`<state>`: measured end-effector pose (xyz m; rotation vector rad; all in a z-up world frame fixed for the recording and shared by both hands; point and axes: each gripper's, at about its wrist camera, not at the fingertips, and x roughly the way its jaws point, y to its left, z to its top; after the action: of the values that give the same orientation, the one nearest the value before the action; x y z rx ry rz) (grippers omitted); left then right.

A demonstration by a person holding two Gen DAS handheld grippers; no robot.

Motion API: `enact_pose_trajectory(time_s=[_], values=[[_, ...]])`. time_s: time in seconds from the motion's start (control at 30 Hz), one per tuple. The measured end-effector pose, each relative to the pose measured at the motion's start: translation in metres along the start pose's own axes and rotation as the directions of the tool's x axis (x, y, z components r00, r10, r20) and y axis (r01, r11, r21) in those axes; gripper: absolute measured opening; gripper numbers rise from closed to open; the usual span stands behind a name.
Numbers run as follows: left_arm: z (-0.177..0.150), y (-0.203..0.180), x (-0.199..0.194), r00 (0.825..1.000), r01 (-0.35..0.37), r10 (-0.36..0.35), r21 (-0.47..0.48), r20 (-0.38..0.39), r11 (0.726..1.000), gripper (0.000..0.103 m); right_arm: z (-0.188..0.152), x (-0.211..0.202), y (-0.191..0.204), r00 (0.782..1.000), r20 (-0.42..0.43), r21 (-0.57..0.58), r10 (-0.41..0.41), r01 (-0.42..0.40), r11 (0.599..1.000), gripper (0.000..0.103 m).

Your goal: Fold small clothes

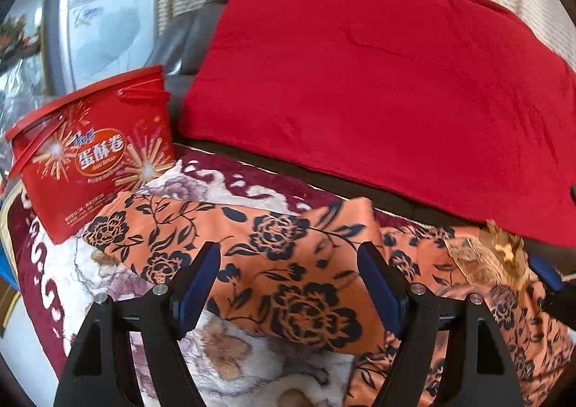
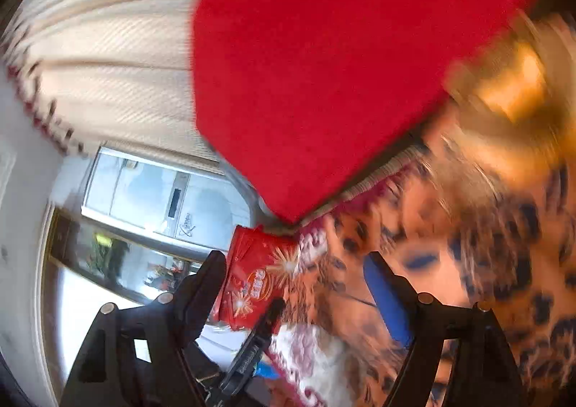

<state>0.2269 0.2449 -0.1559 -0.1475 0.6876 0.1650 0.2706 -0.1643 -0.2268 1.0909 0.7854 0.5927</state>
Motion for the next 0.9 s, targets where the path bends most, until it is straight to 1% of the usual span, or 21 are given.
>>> enact_pose_trajectory(time_s=[0.03,0.07,0.1,0.13,0.17,0.2,0.23,0.3,0.33,0.37,0.4,0.47,0.5,0.57,0.6,0.67,0.73,0.77,0.8,0.83,0.9], values=[[0.001,0.002,0.002,1.0,-0.005,0.005,-0.005,-0.004,1.0,0.079,-0.001,-0.001,0.007,0.998,0.008,-0.058,-0.058,0.059,0.997,0.081],[0.003,0.006,0.004,1.0,-0.021,0.021,-0.008,-0.012,1.0,0.079,-0.003,-0.001,0.014,0.987,0.018,-0.13,-0.157,0.159,0.979,0.081],[0.005,0.011,0.007,0.998,-0.05,0.05,-0.015,-0.025,0.999,0.079,-0.006,-0.003,0.014,0.973,0.023,-0.172,-0.232,0.232,0.957,0.081],[0.006,0.017,0.01,0.997,-0.071,0.069,-0.03,-0.036,0.997,0.079,-0.012,-0.004,0.01,0.957,0.015,-0.191,-0.289,0.286,0.939,0.078],[0.007,0.027,0.013,0.995,-0.085,0.082,-0.06,-0.048,0.995,0.079,-0.016,-0.004,0.004,0.95,-0.007,-0.19,-0.312,0.305,0.933,0.074],[0.009,0.04,0.015,0.993,-0.106,0.099,-0.104,-0.065,0.989,0.079,-0.022,-0.002,-0.004,0.941,-0.037,-0.184,-0.335,0.323,0.928,0.059],[0.009,0.053,0.017,0.989,-0.131,0.12,-0.151,-0.083,0.98,0.079,-0.027,0.001,-0.01,0.93,-0.061,-0.186,-0.362,0.346,0.92,0.05],[0.008,0.085,0.019,0.983,-0.17,0.144,-0.26,-0.117,0.95,0.079,-0.038,0.014,-0.023,0.89,-0.092,-0.219,-0.447,0.42,0.881,0.042],[0.006,0.099,0.019,0.98,-0.18,0.145,-0.304,-0.134,0.935,0.079,-0.045,0.024,-0.027,0.86,-0.108,-0.25,-0.499,0.462,0.851,0.04],[0.005,0.113,0.021,0.976,-0.196,0.149,-0.341,-0.159,0.919,0.079,-0.052,0.037,-0.031,0.819,-0.124,-0.295,-0.561,0.509,0.809,0.038],[0.002,0.127,0.024,0.97,-0.217,0.157,-0.373,-0.186,0.902,0.079,-0.06,0.042,-0.032,0.796,-0.11,-0.333,-0.595,0.534,0.777,0.037],[-0.005,0.152,0.029,0.96,-0.248,0.158,-0.438,-0.231,0.864,0.079,-0.07,0.046,-0.017,0.766,-0.06,-0.42,-0.64,0.562,0.712,0.037],[-0.009,0.165,0.032,0.958,-0.252,0.145,-0.481,-0.249,0.84,0.079,-0.073,0.046,-0.01,0.763,-0.052,-0.44,-0.644,0.561,0.701,0.037],[-0.016,0.184,0.035,0.959,-0.232,0.093,-0.559,-0.266,0.796,0.079,-0.079,0.04,0.005,0.791,-0.044,-0.467,-0.611,0.524,0.712,0.037],[-0.019,0.191,0.034,0.961,-0.223,0.072,-0.591,-0.268,0.775,0.079,-0.083,0.032,0.007,0.797,-0.037,-0.492,-0.603,0.511,0.705,0.037],[-0.022,0.199,0.037,0.961,-0.214,0.049,-0.622,-0.272,0.753,0.079,-0.095,0.039,0.013,0.771,-0.022,-0.557,-0.636,0.519,0.648,0.039],[-0.024,0.203,0.045,0.965,-0.166,-0.012,-0.648,-0.261,0.743,0.079,-0.104,0.049,0.006,0.731,-0.058,-0.598,-0.68,0.52,0.61,0.039],[-0.024,0.206,0.05,0.967,-0.14,-0.041,-0.659,-0.252,0.739,0.079,-0.107,0.053,-0.001,0.705,-0.086,-0.605,-0.704,0.525,0.599,0.039],[-0.025,0.209,0.055,0.967,-0.112,-0.076,-0.672,-0.244,0.732,0.079,-0.109,0.051,-0.002,0.703,-0.082,-0.608,-0.706,0.526,0.595,0.039],[-0.025,0.211,0.059,0.967,-0.093,-0.098,-0.684,-0.235,0.723,0.078,-0.109,0.05,0.0,0.715,-0.076,-0.606,-0.695,0.52,0.602,0.039],[-0.025,0.217,0.065,0.97,-0.037,-0.145,-0.71,-0.193,0.703,0.072,-0.109,0.039,0.004,0.738,-0.079,-0.598,-0.67,0.503,0.624,0.039]])
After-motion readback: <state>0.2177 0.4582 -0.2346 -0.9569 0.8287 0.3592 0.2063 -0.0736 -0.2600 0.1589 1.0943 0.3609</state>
